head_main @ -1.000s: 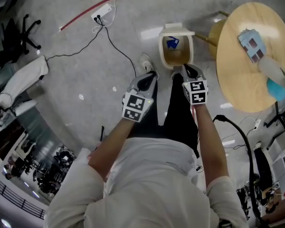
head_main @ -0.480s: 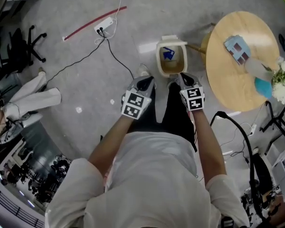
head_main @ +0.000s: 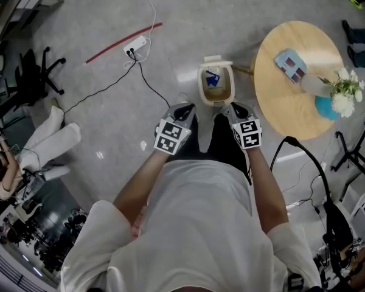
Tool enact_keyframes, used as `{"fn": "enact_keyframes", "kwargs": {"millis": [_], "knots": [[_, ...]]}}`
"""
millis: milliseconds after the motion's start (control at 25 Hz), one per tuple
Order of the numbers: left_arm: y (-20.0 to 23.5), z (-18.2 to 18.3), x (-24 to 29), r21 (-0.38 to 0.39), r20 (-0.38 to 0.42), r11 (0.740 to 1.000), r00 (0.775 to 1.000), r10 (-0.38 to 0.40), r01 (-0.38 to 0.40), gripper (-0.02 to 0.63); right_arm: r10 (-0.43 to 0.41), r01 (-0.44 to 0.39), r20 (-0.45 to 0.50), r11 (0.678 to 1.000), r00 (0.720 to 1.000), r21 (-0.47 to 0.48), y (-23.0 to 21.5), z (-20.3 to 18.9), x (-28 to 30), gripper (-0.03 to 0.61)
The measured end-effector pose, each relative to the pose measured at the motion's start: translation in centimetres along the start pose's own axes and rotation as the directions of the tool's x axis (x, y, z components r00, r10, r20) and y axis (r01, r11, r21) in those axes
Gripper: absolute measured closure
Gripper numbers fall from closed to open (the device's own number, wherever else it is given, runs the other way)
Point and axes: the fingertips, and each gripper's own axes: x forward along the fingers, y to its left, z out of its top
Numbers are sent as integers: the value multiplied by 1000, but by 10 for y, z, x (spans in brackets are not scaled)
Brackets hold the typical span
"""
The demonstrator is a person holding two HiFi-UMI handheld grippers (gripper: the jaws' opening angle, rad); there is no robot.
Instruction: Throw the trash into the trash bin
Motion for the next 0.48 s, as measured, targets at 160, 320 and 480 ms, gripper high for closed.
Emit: {"fn": "enact_keyframes", "kwargs": {"millis": [160,320,480], "knots": [[-5,10,-5,17,33,1000,999,-2,1,609,0,0,30,1000,1000,-6,3,10,-18,577],[-12,19,-18,11,56,1000,998,-9,8,609,2,-2,50,1000,999,-3,10,17,-36,577],[-17,20,-31,42,52,999,999,-18,16,609,3,-3,69,1000,998,-4,16,24,-54,577]]}}
